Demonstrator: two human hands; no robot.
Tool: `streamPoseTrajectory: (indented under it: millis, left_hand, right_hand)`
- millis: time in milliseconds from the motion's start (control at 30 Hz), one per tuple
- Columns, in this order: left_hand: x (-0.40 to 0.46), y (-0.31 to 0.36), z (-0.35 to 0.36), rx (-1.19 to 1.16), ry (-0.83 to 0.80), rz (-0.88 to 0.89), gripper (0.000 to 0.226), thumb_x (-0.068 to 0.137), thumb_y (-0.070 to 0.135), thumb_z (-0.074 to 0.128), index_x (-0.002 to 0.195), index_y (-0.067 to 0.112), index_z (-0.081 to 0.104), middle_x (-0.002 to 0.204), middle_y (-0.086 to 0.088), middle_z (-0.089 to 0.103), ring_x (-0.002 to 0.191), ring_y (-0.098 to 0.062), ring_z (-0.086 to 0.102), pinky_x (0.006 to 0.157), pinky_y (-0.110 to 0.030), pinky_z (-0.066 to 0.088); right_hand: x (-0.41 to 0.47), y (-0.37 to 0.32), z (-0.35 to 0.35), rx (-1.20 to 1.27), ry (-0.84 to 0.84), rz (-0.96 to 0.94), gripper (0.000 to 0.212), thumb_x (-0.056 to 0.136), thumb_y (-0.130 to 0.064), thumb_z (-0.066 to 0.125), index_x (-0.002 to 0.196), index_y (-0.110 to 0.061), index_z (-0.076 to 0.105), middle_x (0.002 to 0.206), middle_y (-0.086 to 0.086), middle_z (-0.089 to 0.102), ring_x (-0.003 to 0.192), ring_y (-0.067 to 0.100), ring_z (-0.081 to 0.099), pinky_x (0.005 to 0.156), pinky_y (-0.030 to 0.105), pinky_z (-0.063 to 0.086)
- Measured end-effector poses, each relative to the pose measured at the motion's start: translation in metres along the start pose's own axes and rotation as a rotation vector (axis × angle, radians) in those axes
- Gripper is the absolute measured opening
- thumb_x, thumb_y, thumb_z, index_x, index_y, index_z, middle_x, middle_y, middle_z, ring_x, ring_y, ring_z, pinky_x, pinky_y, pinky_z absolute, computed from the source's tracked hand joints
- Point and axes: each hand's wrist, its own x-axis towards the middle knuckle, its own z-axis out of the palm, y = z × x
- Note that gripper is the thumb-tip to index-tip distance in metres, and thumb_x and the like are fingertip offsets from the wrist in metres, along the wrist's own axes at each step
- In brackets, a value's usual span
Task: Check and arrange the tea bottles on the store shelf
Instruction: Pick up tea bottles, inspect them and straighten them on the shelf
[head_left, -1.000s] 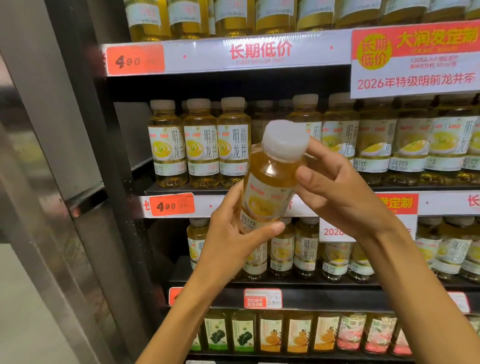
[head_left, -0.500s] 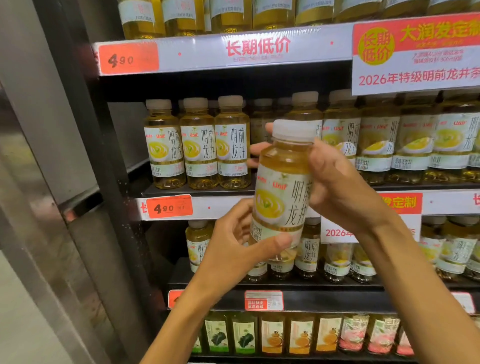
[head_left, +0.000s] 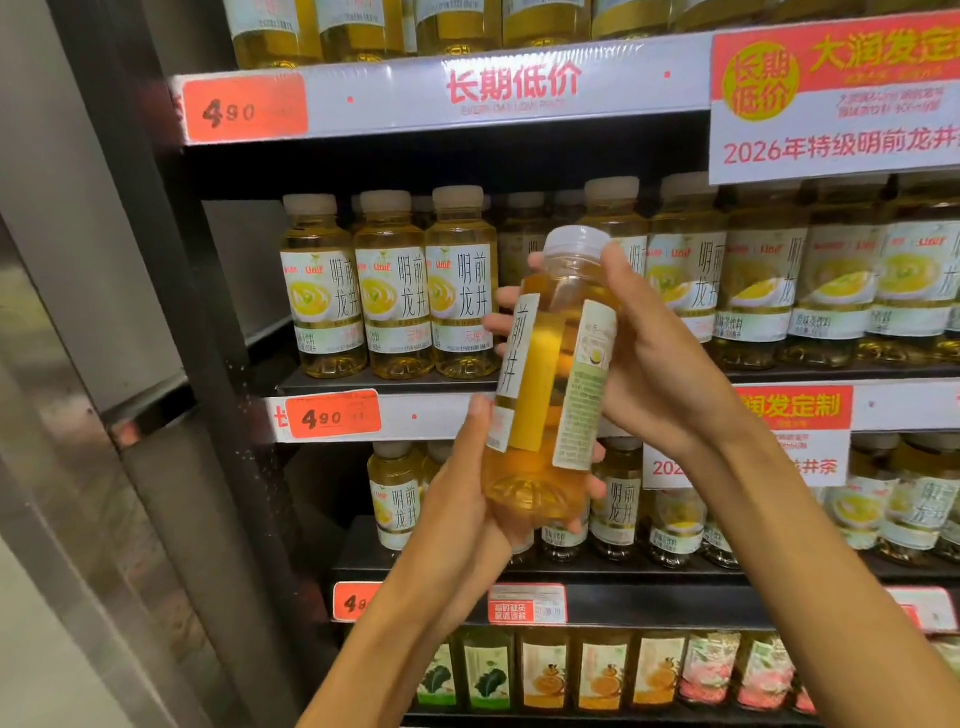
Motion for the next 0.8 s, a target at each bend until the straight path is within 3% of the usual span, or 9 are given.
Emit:
streamPoseTrajectory:
  millis: [67, 167, 233, 300, 400, 467, 567, 667, 800]
  left_hand:
    - [0.002, -0.004, -0.002, 0.082, 0.020, -0.010, 0.062, 0.090, 0.059, 0.038, 0.127, 0.014, 0.059, 0.107, -0.014, 0.070, 0.093, -0.024, 0.069, 0.079, -0.035, 0.056]
    - [0.006, -0.006, -0.003, 0.371, 0.150, 0.107, 0.061, 0.087, 0.066, 0.034, 0.131, 0.028, 0.053, 0.121, 0.003, 0.067, 0.117, -0.015, 0.060, 0.103, -0.042, 0.043]
    - [0.008, -0.004, 0.003, 0.465, 0.134, 0.167, 0.064, 0.078, 0.070, 0.042, 0.130, 0.033, 0.050, 0.121, 0.015, 0.065, 0.116, -0.002, 0.058, 0.097, -0.024, 0.046]
    - [0.010, -0.005, 0.007, 0.503, 0.153, 0.181, 0.064, 0.070, 0.069, 0.058, 0.125, 0.036, 0.048, 0.113, 0.025, 0.065, 0.106, 0.008, 0.060, 0.083, -0.011, 0.048]
    - [0.012, -0.008, 0.006, 0.481, 0.145, 0.157, 0.060, 0.073, 0.067, 0.063, 0.123, 0.034, 0.052, 0.113, 0.015, 0.068, 0.105, -0.002, 0.064, 0.087, -0.023, 0.053]
    - [0.011, -0.007, 0.005, 0.322, 0.065, 0.086, 0.065, 0.076, 0.064, 0.060, 0.126, 0.023, 0.054, 0.110, -0.001, 0.071, 0.097, -0.014, 0.069, 0.079, -0.027, 0.056]
    - [0.011, -0.008, 0.003, 0.156, -0.023, 0.022, 0.066, 0.079, 0.060, 0.059, 0.127, 0.016, 0.053, 0.106, -0.009, 0.071, 0.091, -0.020, 0.070, 0.072, -0.032, 0.058]
    - [0.018, -0.007, 0.004, 0.393, 0.080, 0.106, 0.059, 0.080, 0.066, 0.054, 0.124, 0.026, 0.052, 0.113, 0.005, 0.070, 0.104, -0.007, 0.065, 0.084, -0.021, 0.053]
    - [0.031, -0.001, 0.006, 0.588, 0.252, 0.285, 0.046, 0.077, 0.049, 0.064, 0.117, 0.037, 0.044, 0.112, 0.014, 0.064, 0.101, 0.005, 0.061, 0.078, -0.009, 0.047]
  right_hand:
    - [0.002, -0.001, -0.001, -0.002, 0.013, 0.016, 0.045, 0.087, -0.035, 0.049, 0.120, -0.005, 0.058, 0.115, 0.018, 0.065, 0.112, 0.031, 0.061, 0.092, 0.040, 0.053]
    - [0.002, -0.007, 0.000, -0.166, 0.060, -0.020, 0.027, 0.088, -0.030, 0.054, 0.104, -0.011, 0.065, 0.096, 0.008, 0.071, 0.092, 0.020, 0.067, 0.079, 0.031, 0.057]
    - [0.004, -0.008, 0.002, -0.251, 0.072, -0.033, 0.018, 0.093, -0.028, 0.053, 0.099, -0.014, 0.062, 0.082, -0.004, 0.070, 0.077, 0.008, 0.066, 0.067, 0.022, 0.054]
    - [0.004, -0.009, 0.003, -0.250, 0.052, -0.019, 0.021, 0.094, -0.031, 0.051, 0.099, -0.014, 0.062, 0.082, -0.006, 0.071, 0.079, 0.006, 0.067, 0.068, 0.019, 0.052]
    - [0.004, -0.011, 0.001, -0.213, 0.008, -0.001, 0.037, 0.090, -0.042, 0.049, 0.106, -0.013, 0.065, 0.100, 0.005, 0.072, 0.098, 0.017, 0.067, 0.079, 0.027, 0.054]
    - [0.006, -0.012, -0.002, -0.169, 0.011, 0.003, 0.039, 0.089, -0.040, 0.048, 0.110, -0.011, 0.063, 0.111, 0.011, 0.070, 0.108, 0.024, 0.065, 0.084, 0.032, 0.055]
    - [0.008, -0.012, -0.003, -0.107, -0.018, -0.001, 0.037, 0.090, -0.033, 0.047, 0.112, -0.008, 0.061, 0.111, 0.013, 0.069, 0.110, 0.029, 0.063, 0.087, 0.035, 0.055]
    - [0.010, -0.014, -0.004, -0.108, 0.034, -0.075, 0.035, 0.087, -0.029, 0.052, 0.115, -0.009, 0.060, 0.104, 0.011, 0.071, 0.101, 0.026, 0.066, 0.084, 0.033, 0.056]
    - [0.015, -0.019, 0.002, -0.123, 0.190, -0.196, 0.043, 0.075, -0.024, 0.064, 0.116, -0.012, 0.056, 0.094, 0.004, 0.072, 0.084, 0.012, 0.068, 0.071, 0.024, 0.057]
